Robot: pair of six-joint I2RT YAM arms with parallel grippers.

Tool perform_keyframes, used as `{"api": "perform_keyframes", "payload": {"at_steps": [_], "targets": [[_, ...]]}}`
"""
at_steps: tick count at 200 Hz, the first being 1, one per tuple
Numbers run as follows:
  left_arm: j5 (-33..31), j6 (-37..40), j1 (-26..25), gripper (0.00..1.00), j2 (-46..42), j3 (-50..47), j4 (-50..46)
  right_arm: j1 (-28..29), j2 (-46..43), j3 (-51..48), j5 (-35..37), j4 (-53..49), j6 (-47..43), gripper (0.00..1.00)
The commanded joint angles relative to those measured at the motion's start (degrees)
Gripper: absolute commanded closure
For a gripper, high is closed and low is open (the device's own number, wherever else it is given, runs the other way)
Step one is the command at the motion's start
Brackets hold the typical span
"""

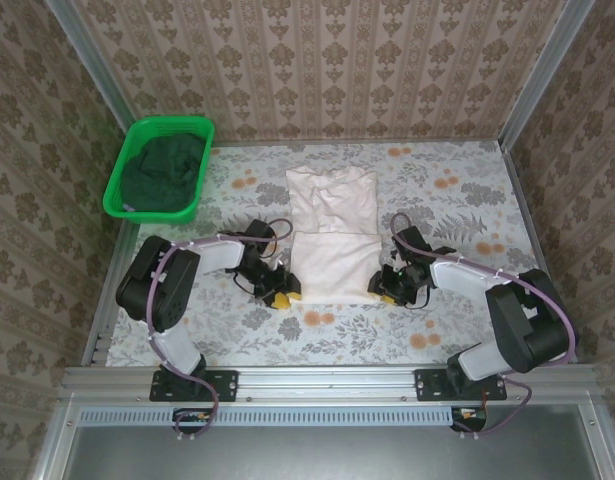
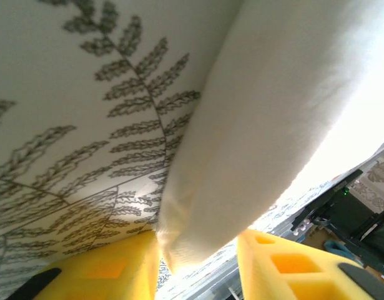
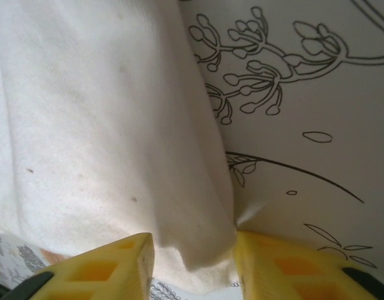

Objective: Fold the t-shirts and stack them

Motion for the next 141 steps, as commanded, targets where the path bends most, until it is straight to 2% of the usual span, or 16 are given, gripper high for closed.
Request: {"api": "perform_keyframes", "payload": {"at_steps": [1, 14, 40, 68, 100, 116, 141], "targets": [[-3.70, 2.30, 0.02, 0.59, -0.13, 0.46, -0.37, 0.00, -1.78, -0.07, 3.24, -5.57, -1.39, 0.56], [-3.45, 2.44, 0.06, 0.61, 0.21, 0.38, -0.23, -0.01, -2.35, -0.52, 3.66, -5.70, -1.41, 0.56], [-2.89, 2.15, 0.01, 0.73, 1.45, 1.28, 0.14, 0.03, -0.73, -0.84, 3.12, -6.04, -1.12, 0.59], [-3.92, 2.59, 0.02, 0.75, 1.67, 2.54, -1.32, 0.00, -1.10, -0.99, 4.42, -7.75, -1.76, 0.59], [-4.24, 2.93, -0.01, 0.78, 1.69, 2.24, -1.62, -0.01, -3.37, -2.11, 3.61, -6.26, -1.59, 0.53], [-4.31, 2.88, -0.01, 0.83, 2.14, 2.29, -1.44, 0.15, -1.20, -1.90, 2.36, -5.06, -1.46, 0.60], [-4.38, 3.12, -0.06, 0.99, 2.86, 3.33, -1.66, 0.44, 1.55, -1.14, 1.55, -4.47, -1.32, 0.72]]}}
